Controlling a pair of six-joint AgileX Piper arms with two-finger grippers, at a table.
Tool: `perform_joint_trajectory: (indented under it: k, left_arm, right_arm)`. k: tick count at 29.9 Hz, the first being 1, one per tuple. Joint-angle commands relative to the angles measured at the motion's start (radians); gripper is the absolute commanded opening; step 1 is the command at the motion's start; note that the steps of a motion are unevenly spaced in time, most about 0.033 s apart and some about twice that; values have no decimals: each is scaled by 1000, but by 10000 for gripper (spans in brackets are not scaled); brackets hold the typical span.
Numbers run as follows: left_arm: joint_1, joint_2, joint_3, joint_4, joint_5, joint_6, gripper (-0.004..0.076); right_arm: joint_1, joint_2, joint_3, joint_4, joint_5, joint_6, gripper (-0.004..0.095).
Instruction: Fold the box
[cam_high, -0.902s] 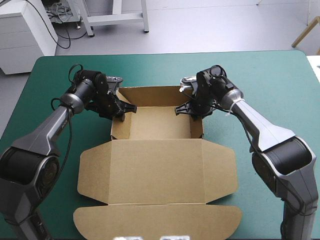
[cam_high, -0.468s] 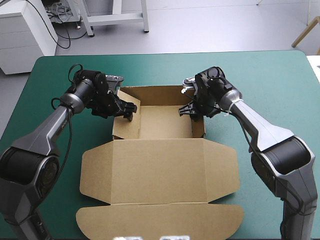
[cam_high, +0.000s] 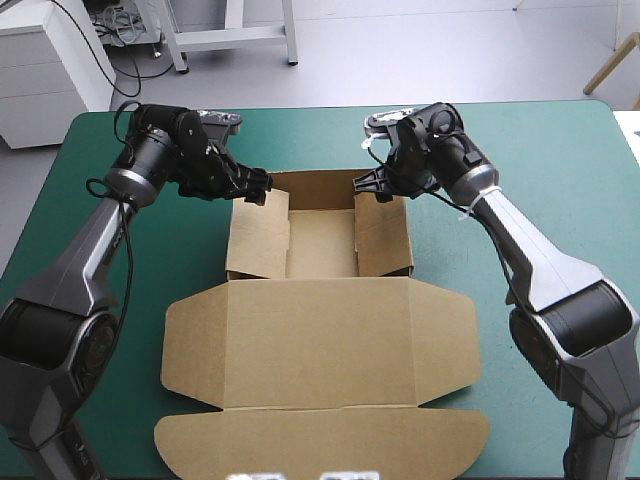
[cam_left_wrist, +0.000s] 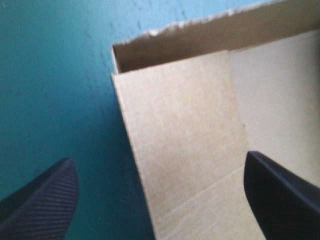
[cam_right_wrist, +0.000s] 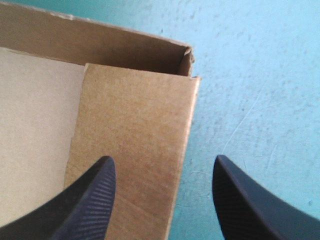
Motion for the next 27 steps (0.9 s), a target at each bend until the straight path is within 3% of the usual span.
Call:
perform_joint_trajectory:
  k: [1, 3, 6, 8, 11, 12, 19, 27]
  left_arm:
    - [-2, -56, -113, 14, 60, 19, 634]
    - [-2, -61, -169, 25, 60, 28, 620]
    - [0, -71, -284, 25, 60, 28, 511]
    - [0, -82, -357, 25, 60, 28, 358]
    - [0, -119, -416, 32, 60, 81, 40]
    - [0, -140, -417, 35, 60, 102, -3]
    - [0, -310, -294, 94, 62, 104, -10]
    - [0, -605, 130, 106, 60, 201, -10]
  right_arm:
    - [-6, -103, -38, -31, -17, -1, 536]
    - [-6, -123, -38, -31, -17, -1, 536]
    - [-6, -148, -38, -31, -17, -8, 536]
    - [-6, -158, -38, -31, -17, 9, 536]
    - [-6, -166, -36, -26, -17, 32, 533]
    - [-6, -166, -35, -24, -17, 37, 531]
    - [-6, -166, 32, -1, -17, 38, 532]
    - [-6, -138, 95, 18, -17, 38, 526]
